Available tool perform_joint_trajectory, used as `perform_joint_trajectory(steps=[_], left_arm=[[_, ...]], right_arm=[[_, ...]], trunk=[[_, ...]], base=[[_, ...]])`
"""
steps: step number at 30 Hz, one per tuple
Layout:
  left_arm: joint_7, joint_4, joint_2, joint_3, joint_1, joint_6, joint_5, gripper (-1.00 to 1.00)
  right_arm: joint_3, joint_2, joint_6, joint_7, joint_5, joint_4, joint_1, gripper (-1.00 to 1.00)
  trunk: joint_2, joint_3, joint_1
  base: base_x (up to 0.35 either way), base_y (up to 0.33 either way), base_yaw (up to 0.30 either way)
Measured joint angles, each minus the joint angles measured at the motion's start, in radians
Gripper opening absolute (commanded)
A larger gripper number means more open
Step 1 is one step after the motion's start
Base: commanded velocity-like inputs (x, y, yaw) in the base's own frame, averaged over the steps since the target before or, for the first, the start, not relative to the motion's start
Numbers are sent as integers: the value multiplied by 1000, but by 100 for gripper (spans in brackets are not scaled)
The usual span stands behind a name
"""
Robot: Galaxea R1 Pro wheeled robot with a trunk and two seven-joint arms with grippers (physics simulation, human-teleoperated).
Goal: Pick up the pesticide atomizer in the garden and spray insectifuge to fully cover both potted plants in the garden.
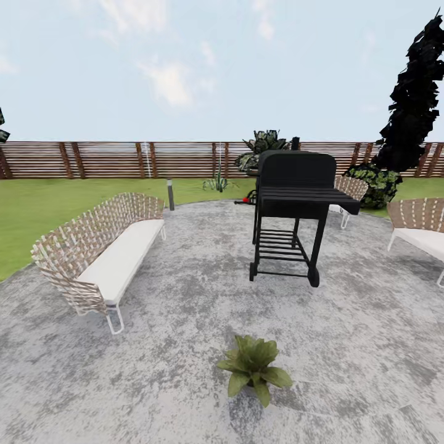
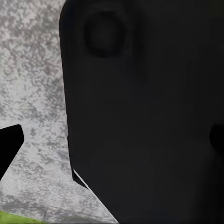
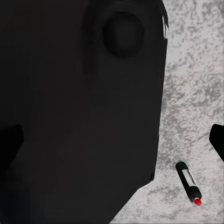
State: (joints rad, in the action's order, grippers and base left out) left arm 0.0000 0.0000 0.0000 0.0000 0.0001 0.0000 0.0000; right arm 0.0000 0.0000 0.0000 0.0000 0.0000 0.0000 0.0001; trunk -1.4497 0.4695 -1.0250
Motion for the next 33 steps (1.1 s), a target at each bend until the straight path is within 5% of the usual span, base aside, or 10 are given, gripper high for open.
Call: perform_joint_trajectory(steps=[14,25,33], left_arm=[[-3,-12,0,-2,2,9,6,100],[-1,-77,31,2,-17,-42,7,100],[-1,-122,30,0,-63,-87,8,100]], right_arm=[[-3,26,-3,0,3,-62,-51,100],[-6,-24,-61,-6,4,-125,-53,100],[-8,-32,-106,-6,2,-170,-55,100]], trunk=[[0,0,0],[0,-1,0],[0,-1,0]], base=[[0,0,0],[0,0,0],[0,0,0]])
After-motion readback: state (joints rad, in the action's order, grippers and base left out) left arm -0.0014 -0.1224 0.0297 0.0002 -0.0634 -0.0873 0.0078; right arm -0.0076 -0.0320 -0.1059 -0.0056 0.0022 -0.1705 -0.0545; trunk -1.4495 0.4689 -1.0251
